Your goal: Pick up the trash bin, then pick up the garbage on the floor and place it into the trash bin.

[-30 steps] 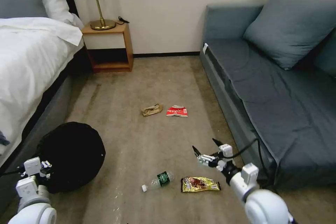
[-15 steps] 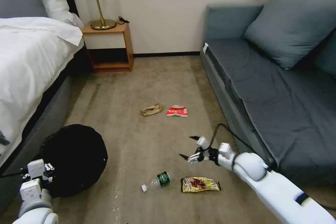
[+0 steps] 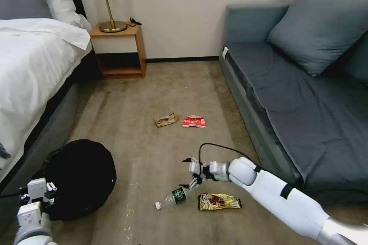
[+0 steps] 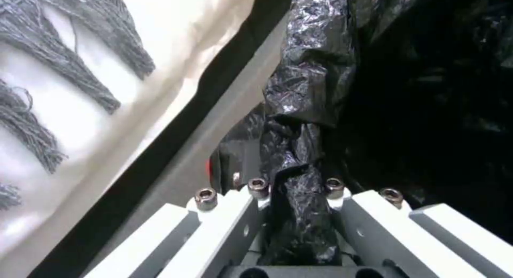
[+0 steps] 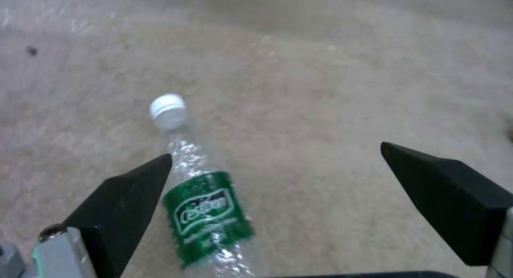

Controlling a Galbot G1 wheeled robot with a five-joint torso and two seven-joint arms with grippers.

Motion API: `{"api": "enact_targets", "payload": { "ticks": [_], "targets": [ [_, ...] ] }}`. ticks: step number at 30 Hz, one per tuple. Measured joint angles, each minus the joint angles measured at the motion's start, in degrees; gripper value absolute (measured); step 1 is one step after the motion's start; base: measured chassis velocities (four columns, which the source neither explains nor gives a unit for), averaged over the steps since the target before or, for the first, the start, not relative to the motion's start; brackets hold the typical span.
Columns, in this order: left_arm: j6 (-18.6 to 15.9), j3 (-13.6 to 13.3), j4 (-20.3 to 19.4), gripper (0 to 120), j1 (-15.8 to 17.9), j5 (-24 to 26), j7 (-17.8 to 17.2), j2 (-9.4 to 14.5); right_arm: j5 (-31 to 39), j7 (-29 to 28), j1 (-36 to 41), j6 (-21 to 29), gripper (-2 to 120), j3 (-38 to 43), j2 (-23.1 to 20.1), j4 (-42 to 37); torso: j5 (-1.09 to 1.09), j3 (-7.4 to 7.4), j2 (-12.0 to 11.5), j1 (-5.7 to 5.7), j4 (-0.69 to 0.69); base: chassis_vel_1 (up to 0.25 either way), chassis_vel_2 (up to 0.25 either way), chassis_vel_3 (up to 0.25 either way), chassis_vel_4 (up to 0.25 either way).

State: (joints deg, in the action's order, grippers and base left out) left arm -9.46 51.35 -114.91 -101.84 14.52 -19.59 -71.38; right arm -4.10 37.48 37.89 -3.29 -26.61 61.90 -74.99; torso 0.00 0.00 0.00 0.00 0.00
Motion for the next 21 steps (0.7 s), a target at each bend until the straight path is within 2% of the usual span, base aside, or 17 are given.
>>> {"api": "enact_targets", "payload": {
  "ticks": [4, 21],
  "targets": [
    [0.8, 0.0, 0.0, 3, -0.7, -0.9, 0.0, -0.4, -3.7, -0.4, -0.3, -1.4, 100, -1.9, 2.7, 3.6, 0.0, 0.0, 0.0, 0.0, 0.01, 0.0, 0.0, 0.0, 0.0],
    [0.8, 0.1, -1.5, 3, -2.3, -0.9, 0.6, -0.6, -12.5, -0.1, 2.3, -5.1, 100, 0.2, 7.5, 12.0, 0.0, 0.0, 0.0, 0.0, 0.0, 0.0, 0.0, 0.0, 0.0]
  ]
}}
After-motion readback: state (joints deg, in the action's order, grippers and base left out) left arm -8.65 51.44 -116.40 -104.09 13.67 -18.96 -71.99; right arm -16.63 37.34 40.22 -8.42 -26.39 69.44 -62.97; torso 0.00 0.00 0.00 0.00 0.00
